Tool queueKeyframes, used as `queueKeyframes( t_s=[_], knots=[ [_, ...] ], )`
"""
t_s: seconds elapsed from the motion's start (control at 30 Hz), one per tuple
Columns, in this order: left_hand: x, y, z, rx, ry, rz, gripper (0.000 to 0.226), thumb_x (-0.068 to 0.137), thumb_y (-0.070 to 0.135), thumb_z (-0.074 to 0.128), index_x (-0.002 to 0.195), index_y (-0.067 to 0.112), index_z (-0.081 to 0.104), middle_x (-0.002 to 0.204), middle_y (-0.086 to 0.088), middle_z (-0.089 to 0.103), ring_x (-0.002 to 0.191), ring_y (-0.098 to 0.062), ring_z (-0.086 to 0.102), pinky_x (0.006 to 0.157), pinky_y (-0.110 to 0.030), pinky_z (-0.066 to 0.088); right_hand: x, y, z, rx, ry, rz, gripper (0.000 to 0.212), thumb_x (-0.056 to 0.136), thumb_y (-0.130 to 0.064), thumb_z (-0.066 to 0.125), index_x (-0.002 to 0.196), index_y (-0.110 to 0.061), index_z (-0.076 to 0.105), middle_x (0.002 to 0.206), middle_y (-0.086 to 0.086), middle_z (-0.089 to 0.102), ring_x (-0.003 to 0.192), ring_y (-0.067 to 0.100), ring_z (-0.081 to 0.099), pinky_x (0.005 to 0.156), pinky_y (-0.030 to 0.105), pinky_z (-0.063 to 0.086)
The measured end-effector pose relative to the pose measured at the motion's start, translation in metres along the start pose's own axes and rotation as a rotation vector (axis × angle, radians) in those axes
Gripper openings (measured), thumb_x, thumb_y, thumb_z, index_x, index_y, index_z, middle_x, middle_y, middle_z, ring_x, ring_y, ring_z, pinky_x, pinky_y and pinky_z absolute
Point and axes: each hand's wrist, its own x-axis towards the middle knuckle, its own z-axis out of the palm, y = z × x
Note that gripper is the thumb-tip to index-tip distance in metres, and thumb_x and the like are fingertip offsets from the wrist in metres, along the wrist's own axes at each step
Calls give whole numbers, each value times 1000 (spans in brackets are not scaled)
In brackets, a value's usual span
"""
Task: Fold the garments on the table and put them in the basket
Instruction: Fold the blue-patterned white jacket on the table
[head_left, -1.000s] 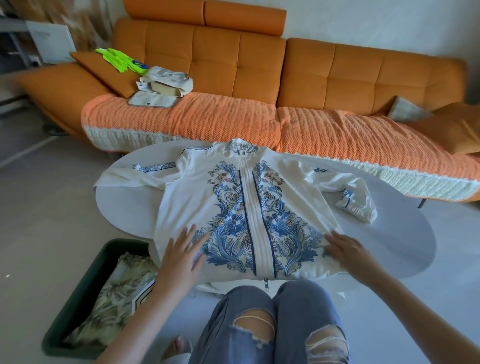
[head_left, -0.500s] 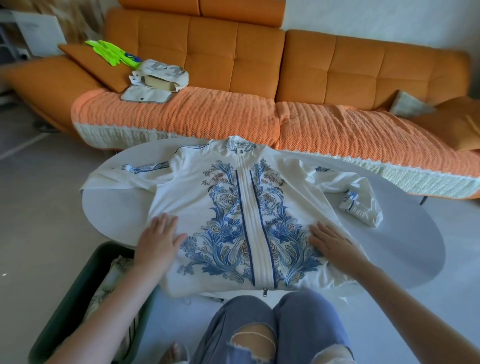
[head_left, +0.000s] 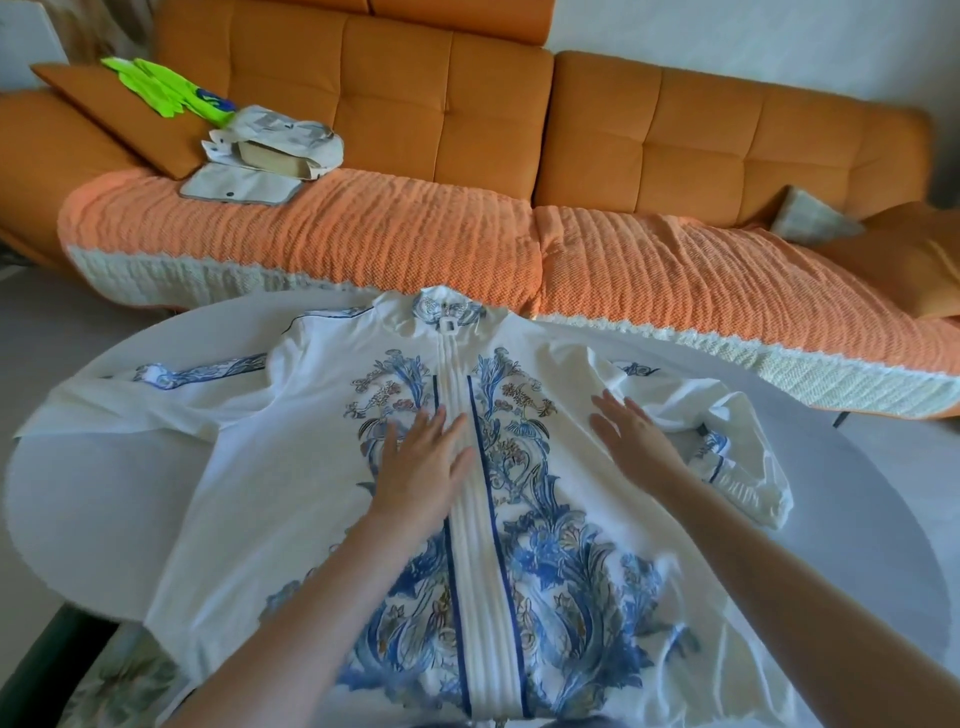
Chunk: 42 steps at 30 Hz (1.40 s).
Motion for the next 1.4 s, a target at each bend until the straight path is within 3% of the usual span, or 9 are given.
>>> queueKeyframes(
  t_s=[0.17,0.37,0.6,0.83,0.97,1.03,1.13,1.23,1.4],
  knots=[
    [13,-12,31,92,-9,-9,62,88,62,-9,146,40,-8,153,8,-20,141,-14,-20,117,-46,-10,28,35,4,-127,-113,103,49,102,-37,20,148,-19,22,156,-1,15,144,21,11,117,38,8],
    [13,-11,32,90,40,-9,68,81,63,-18,145,43,-11,152,10,-21,141,-14,-21,117,-45,-10,58,55,-16,248,329,225,29,96,-21,42,106,-11,66,106,16,67,90,33,61,71,38,47],
    [15,-11,32,87,30,-17,69,79,63,-20,145,43,-11,153,15,-22,139,-7,-26,115,-40,-16,121,68,-23,162,226,251,48,88,1,47,129,-21,55,128,4,58,122,29,43,98,37,39],
    [15,-9,31,41,44,-31,67,79,65,-18,143,47,-10,151,18,-25,138,-4,-27,113,-37,-20,148,83,-16,-210,97,252,26,78,-34,68,104,-30,68,112,-2,59,111,26,33,88,31,26],
    [15,-10,31,37,51,-32,65,81,65,-15,143,48,-10,150,19,-25,137,-3,-28,111,-35,-22,157,97,-34,-178,360,499,58,84,-59,53,99,-5,68,115,13,61,125,29,35,103,40,23],
    [15,-10,32,48,49,-35,64,81,64,-16,143,48,-11,150,19,-26,137,-2,-28,112,-35,-22,160,107,-40,-124,291,587,66,79,-64,53,100,-2,66,118,17,60,128,32,34,105,42,23],
    [14,-9,31,53,45,-40,63,81,64,-17,142,48,-14,150,19,-28,137,-2,-29,114,-37,-19,154,110,-40,29,139,531,59,78,-64,54,105,-12,65,116,17,61,124,33,36,97,40,27],
    [13,-8,30,49,34,-43,63,80,65,-18,141,49,-14,150,18,-28,137,-3,-30,115,-38,-17,131,105,-43,113,303,380,37,94,-39,48,124,-19,58,129,12,55,128,29,30,99,38,25],
    [12,-8,30,67,37,-43,65,79,65,-18,141,49,-11,151,17,-24,138,-4,-25,116,-39,-14,64,118,-31,-40,261,102,32,88,-40,56,104,-15,70,119,9,60,112,32,49,94,43,38]
  ],
)
